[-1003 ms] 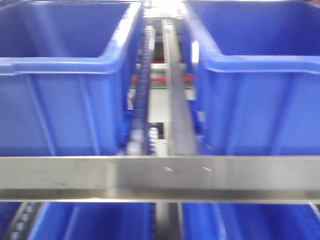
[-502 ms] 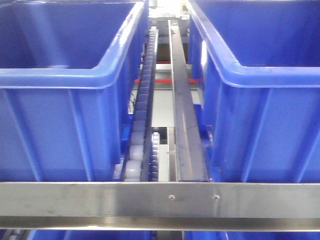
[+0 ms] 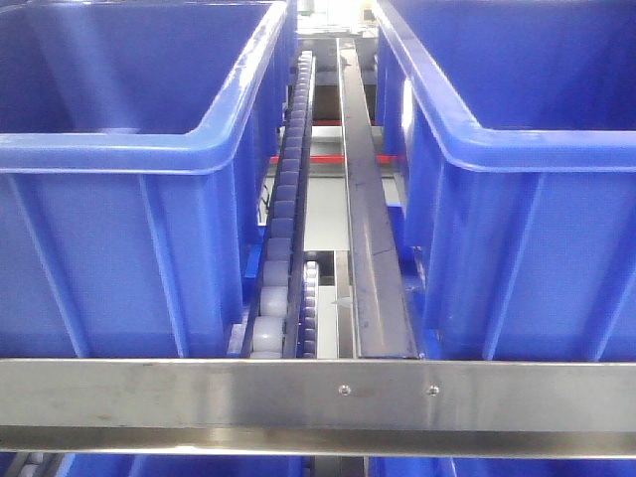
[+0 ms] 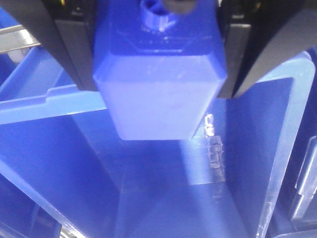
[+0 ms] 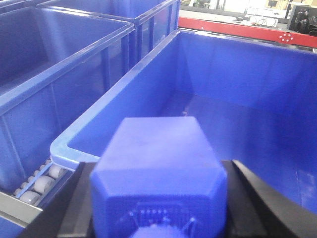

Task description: Pick and sort blue part to right shelf

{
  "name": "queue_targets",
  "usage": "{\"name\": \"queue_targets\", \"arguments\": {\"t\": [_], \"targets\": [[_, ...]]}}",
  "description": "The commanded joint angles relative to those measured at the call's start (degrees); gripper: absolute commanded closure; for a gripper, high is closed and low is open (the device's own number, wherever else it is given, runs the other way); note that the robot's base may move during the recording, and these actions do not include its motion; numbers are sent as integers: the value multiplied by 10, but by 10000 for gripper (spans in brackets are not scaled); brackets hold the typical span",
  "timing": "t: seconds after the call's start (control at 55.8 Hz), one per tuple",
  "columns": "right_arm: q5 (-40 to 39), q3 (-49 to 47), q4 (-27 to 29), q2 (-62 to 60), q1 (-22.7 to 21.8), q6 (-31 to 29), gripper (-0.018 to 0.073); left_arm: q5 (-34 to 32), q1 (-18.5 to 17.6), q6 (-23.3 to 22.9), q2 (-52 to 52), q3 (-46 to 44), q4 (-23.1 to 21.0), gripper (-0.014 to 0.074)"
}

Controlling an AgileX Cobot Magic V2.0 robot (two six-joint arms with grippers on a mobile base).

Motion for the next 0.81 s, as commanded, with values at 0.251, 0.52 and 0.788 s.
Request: {"name": "queue_targets", "arguments": {"t": [0.251, 0.52, 0.788], "targets": [[-51, -15, 7, 9, -2, -1, 279, -50, -5, -4, 7, -17, 5, 281], [-51, -15, 7, 9, -2, -1, 279, -51, -5, -4, 7, -17, 4, 281], [-51, -15, 7, 9, -2, -1, 279, -92, -5, -4, 30, -45, -21, 281]]}}
